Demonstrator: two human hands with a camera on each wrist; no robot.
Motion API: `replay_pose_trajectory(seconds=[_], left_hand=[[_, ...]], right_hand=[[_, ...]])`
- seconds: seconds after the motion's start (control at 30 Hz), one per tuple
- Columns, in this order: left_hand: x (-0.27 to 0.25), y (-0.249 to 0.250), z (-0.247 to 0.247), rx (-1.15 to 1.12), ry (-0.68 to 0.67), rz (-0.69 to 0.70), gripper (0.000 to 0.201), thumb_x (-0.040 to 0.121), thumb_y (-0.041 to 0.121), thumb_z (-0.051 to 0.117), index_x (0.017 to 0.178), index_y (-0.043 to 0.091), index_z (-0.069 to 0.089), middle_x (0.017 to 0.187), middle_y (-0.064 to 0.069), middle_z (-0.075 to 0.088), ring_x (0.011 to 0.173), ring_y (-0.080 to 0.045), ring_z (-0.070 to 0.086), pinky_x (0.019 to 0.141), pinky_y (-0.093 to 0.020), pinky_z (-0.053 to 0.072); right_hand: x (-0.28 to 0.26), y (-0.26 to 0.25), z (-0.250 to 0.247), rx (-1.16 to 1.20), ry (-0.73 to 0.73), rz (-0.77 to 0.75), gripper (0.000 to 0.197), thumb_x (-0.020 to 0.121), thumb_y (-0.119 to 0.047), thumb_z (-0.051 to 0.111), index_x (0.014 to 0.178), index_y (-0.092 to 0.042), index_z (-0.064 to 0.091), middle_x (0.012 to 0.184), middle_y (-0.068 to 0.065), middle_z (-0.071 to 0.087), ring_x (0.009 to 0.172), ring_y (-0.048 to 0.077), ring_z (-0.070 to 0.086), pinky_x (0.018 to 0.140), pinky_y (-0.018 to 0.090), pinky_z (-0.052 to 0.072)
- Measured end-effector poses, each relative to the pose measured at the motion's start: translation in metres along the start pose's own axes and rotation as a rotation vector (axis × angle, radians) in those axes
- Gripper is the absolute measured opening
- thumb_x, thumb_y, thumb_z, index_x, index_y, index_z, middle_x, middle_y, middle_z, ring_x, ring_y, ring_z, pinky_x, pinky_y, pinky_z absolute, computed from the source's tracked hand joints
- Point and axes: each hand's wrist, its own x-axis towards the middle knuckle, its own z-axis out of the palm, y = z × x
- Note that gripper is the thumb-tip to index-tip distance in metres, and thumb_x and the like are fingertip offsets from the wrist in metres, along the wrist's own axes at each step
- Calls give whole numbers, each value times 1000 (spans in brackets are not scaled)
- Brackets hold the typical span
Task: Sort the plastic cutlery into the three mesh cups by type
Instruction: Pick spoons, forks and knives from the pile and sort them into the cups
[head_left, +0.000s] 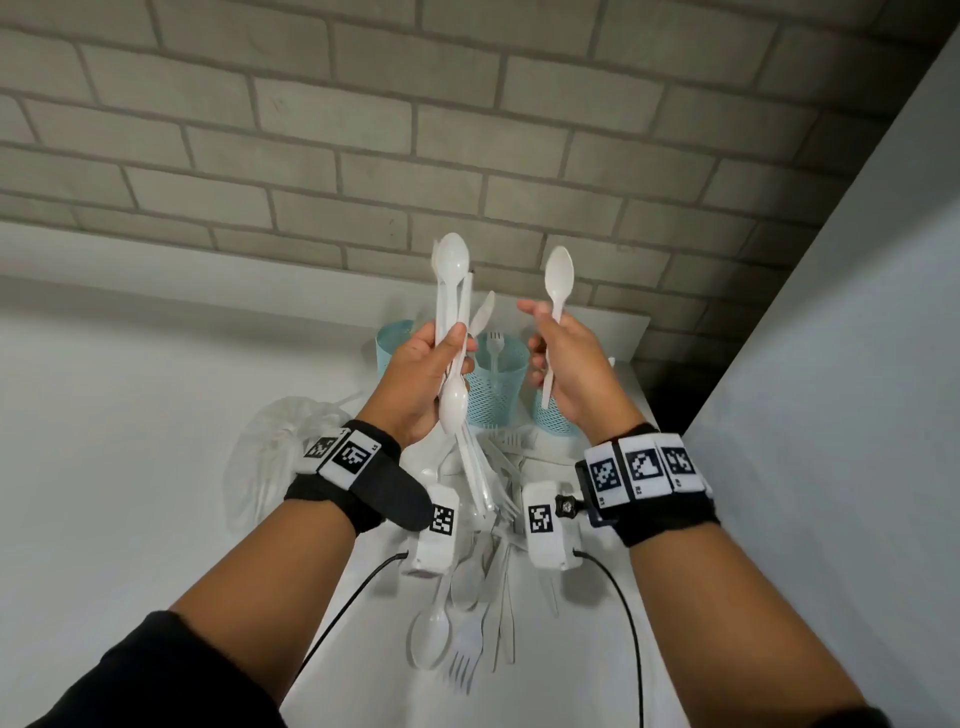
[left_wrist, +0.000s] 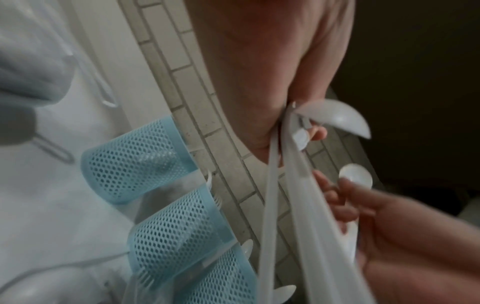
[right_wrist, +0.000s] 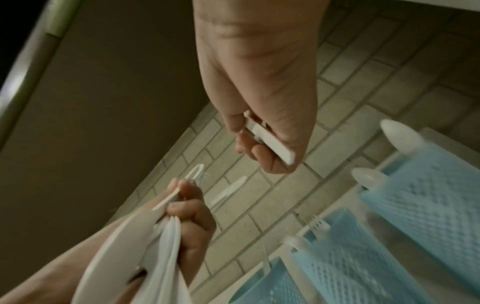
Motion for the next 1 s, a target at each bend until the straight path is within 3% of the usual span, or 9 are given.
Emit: replay_pose_trajectory(seconds=[0.13,0.27,0.47,0.53,0.67,0.73,0.87,0.93,1.0], left_hand=[[-4,-3,11,132,-68,5,10,96,15,48,97,18,58,73,4,58,61,-8,47,55,-16,43],[-7,-4,18,202,-134,11,15,95,12,50,105,19,59,74,2,60,60,-6,51,54,-13,45],[-8,-5,21,225,-139,28,17,95,12,50,110,16,58,75,1,60,57,0,53,55,-13,45],[-8,-6,21,235,-133,31,17,95,13,50,110,17,58,75,2,61,57,0,54,55,-13,45],[-9,-8,20,244,-108,33,18,95,13,51,111,16,59,73,4,61,59,-3,52,56,-14,45],[-9,-8,19,264,-110,25,21,95,13,51,115,13,58,74,3,60,57,-1,53,55,-13,45],[-12,-8,21,240,-148,-2,14,95,10,50,107,12,58,73,0,59,55,-1,54,53,-13,44],[-12,-7,18,180,-142,-15,11,96,12,48,102,14,57,72,3,57,55,-3,52,53,-14,44],[-9,-4,12,78,-111,-30,10,97,16,46,97,16,56,71,5,56,56,-4,48,52,-16,42]], right_hand=[[8,-27,7,-106,-9,-63,16,89,-38,59,86,-23,62,58,-7,34,42,4,28,41,18,25],[18,-38,9,-164,-8,-89,26,84,-34,68,66,-18,57,51,-4,43,44,9,28,38,19,24],[23,-36,10,-139,78,-94,25,87,-21,66,66,-13,55,53,-3,48,33,3,37,35,14,28],[24,-32,12,-169,109,-103,23,88,-23,63,68,-13,58,58,-2,51,31,-2,38,37,13,30],[21,-30,12,-259,15,-15,29,86,-30,66,65,-13,57,56,0,52,36,8,33,35,17,25],[20,-33,10,-246,65,-4,23,89,-28,63,72,-13,59,59,-2,53,31,4,36,33,15,26],[31,-44,-3,85,335,2,17,97,-25,47,99,-12,57,66,-3,54,39,3,37,36,15,30],[33,-48,-13,376,372,34,17,100,-24,39,110,-13,48,67,0,59,45,6,43,42,17,37],[31,-46,-23,553,346,63,16,102,-24,34,112,-15,42,70,3,64,59,10,56,57,23,48]])
